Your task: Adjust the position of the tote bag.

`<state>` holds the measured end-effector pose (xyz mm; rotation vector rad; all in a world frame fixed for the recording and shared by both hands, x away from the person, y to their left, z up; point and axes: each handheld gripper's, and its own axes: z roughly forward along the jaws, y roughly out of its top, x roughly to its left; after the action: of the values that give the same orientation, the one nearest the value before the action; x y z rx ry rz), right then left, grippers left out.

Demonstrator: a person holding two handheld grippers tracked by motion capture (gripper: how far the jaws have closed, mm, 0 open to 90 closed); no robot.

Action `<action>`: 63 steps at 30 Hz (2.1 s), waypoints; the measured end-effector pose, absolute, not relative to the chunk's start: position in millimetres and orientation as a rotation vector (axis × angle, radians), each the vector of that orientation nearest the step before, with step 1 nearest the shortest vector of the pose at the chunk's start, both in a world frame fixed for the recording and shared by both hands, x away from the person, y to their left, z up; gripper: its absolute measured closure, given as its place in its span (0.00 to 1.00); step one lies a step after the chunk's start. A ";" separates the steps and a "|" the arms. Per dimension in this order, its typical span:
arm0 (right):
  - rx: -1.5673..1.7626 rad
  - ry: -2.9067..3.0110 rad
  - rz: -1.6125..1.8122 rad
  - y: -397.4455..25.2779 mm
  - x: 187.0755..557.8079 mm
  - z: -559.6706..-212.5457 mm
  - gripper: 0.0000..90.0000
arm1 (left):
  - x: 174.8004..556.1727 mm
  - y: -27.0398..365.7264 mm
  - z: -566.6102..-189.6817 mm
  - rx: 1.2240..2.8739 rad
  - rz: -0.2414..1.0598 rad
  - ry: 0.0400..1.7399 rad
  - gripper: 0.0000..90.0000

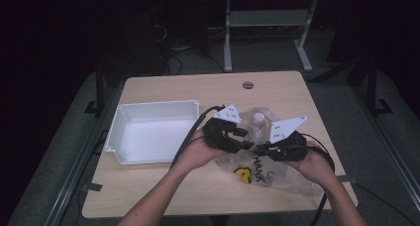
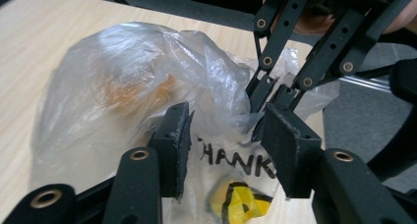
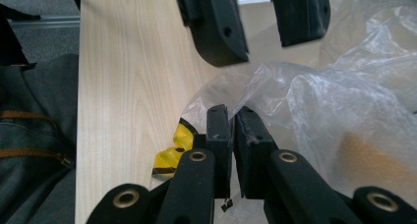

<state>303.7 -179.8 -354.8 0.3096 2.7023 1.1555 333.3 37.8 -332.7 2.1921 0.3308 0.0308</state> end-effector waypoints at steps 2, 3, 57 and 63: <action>0.305 2.689 1.159 -179.5 302.0 -355.6 0.93 | 335.1 35.8 -333.9 2.198 0.011 0.336 0.64; 0.303 2.681 1.171 -179.5 301.0 -356.1 0.93 | 336.0 35.0 -334.6 2.199 0.007 0.340 0.66; 0.672 2.606 1.112 -227.4 335.9 -373.1 0.43 | 342.5 75.0 -339.2 2.344 0.305 0.465 1.00; 0.651 2.581 1.050 -221.6 342.7 -378.3 0.69 | 345.3 81.4 -337.4 2.339 0.326 0.479 1.00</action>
<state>342.7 -221.6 -378.3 0.6514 2.5805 1.0500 345.3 81.4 -337.4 2.3391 0.4787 0.3259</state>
